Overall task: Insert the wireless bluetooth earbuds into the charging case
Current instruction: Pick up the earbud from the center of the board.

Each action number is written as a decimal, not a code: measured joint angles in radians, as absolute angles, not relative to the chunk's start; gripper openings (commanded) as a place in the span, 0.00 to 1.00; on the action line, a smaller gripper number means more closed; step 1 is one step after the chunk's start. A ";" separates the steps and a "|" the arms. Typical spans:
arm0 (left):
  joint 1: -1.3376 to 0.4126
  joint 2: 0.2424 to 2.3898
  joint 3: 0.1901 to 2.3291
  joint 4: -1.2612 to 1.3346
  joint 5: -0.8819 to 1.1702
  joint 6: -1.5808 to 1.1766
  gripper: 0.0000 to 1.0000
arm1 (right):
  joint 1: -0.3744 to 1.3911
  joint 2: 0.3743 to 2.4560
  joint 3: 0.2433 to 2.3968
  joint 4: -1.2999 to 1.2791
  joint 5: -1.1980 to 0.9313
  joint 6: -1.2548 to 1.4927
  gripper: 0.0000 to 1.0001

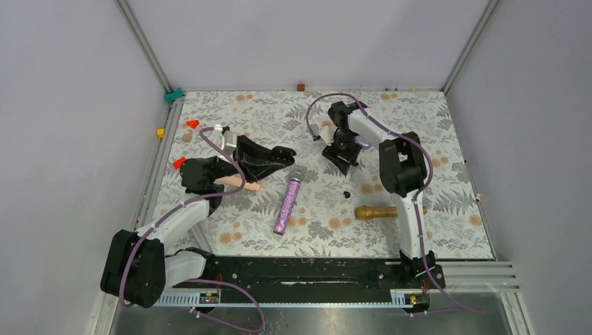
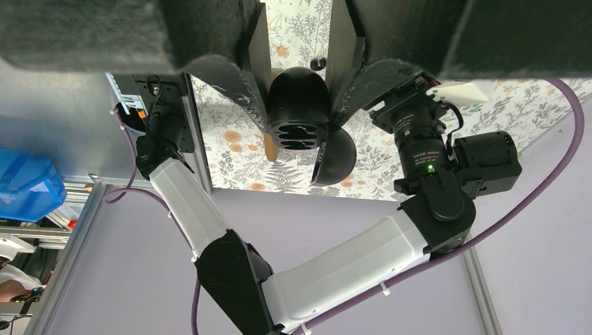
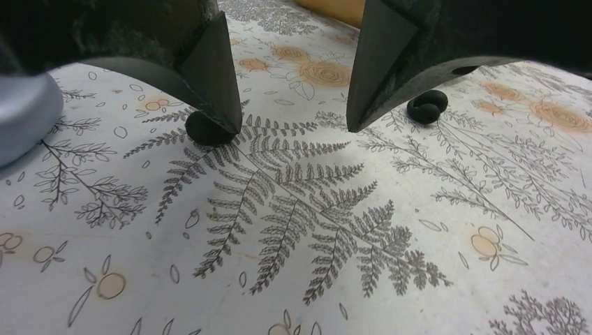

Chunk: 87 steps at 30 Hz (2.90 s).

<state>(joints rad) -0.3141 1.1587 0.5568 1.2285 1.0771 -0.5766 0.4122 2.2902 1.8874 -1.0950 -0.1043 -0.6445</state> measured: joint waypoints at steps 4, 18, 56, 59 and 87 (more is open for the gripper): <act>-0.314 1.155 0.557 1.229 1.077 -0.576 0.00 | 0.413 2.290 1.887 -1.069 -0.106 -0.629 0.64; -0.314 1.151 0.557 1.229 1.077 -0.576 0.00 | 0.413 2.290 1.877 -1.042 -0.062 -0.625 0.64; -0.314 1.151 0.557 1.229 1.084 -0.576 0.00 | 0.417 2.241 1.801 -0.961 0.079 -0.658 0.61; -0.314 1.151 0.557 1.229 1.085 -0.576 0.00 | 0.417 2.237 1.789 -0.949 0.098 -0.664 0.61; -0.314 1.151 0.557 1.229 1.092 -0.577 0.00 | 0.419 2.297 1.868 -0.992 0.142 -0.659 0.45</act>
<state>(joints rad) -0.3141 1.1507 0.5568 1.2285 1.0924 -0.5774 0.4191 2.2971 1.8683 -0.9920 0.1417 -0.6594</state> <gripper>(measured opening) 0.295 0.449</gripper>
